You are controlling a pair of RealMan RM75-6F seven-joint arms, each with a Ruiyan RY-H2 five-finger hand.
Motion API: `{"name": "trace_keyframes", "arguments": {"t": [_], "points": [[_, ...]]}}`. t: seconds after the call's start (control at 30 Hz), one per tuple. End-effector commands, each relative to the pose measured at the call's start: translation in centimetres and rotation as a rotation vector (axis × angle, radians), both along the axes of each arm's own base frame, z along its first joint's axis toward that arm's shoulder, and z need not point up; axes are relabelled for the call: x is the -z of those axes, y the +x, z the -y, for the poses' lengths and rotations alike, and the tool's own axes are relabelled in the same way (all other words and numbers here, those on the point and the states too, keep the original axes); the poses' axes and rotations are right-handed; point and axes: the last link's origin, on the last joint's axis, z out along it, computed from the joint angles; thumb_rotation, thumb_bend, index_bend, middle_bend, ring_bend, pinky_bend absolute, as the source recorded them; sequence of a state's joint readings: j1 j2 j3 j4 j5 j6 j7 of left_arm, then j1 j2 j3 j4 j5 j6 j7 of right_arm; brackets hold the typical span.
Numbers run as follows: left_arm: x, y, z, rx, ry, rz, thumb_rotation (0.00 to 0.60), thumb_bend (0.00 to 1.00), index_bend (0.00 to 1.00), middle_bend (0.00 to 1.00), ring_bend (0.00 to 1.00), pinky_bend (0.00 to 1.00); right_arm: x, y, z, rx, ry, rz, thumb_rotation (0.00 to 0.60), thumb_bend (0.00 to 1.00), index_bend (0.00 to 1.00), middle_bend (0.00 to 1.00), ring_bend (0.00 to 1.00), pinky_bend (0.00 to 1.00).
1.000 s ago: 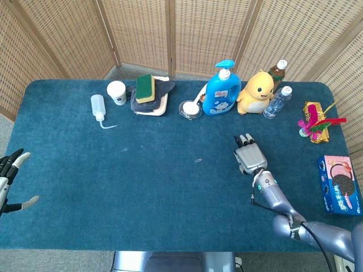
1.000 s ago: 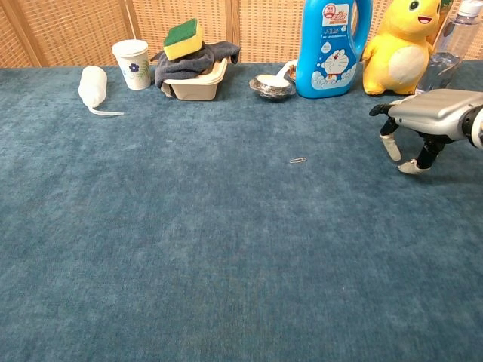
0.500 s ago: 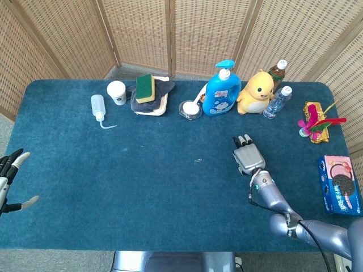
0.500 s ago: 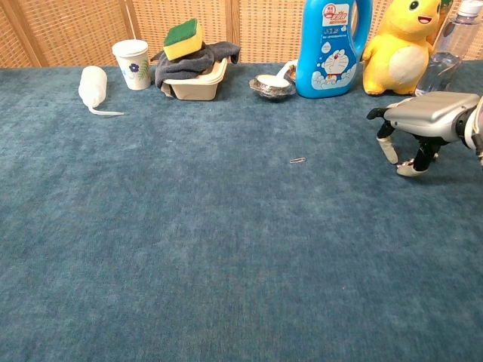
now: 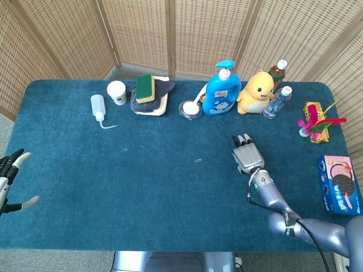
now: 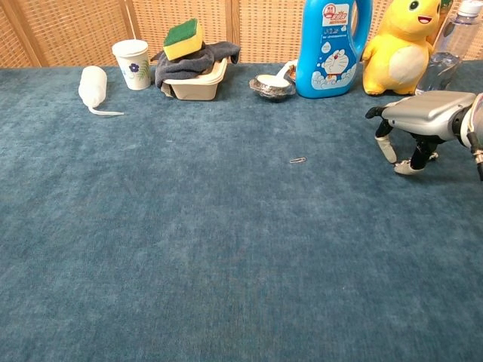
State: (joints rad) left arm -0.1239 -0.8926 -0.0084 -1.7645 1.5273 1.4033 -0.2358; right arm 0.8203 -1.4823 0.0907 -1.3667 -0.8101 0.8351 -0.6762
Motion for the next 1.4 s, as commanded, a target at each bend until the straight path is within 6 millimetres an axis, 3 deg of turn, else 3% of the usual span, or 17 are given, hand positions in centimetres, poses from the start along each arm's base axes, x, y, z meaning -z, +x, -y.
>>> {"name": "trace_keyframes", "arguments": {"t": [0.03,1.0,1.4], "points": [[0.0,0.0,0.0,0.001,0.000,0.000,0.600,0.28,0.00,0.00,0.00,0.00,0.0,-0.1,0.0,0.001,0.001,-0.003,0.600,0.36,0.55,0.05,0.00,0.00],[0.0,0.0,0.1,-0.001,-0.004,0.000,0.600,0.28,0.00,0.00,0.00,0.00,0.6,0.1,0.0,0.004,0.007,-0.023,0.600,0.44,0.59,0.06,0.00,0.00],[0.1,0.0,0.1,-0.001,-0.007,-0.001,0.600,0.28,0.00,0.00,0.00,0.00,-1.0,0.8,-0.7,-0.028,-0.015,0.069,0.600,0.46,0.61,0.08,0.00,0.00]]}}
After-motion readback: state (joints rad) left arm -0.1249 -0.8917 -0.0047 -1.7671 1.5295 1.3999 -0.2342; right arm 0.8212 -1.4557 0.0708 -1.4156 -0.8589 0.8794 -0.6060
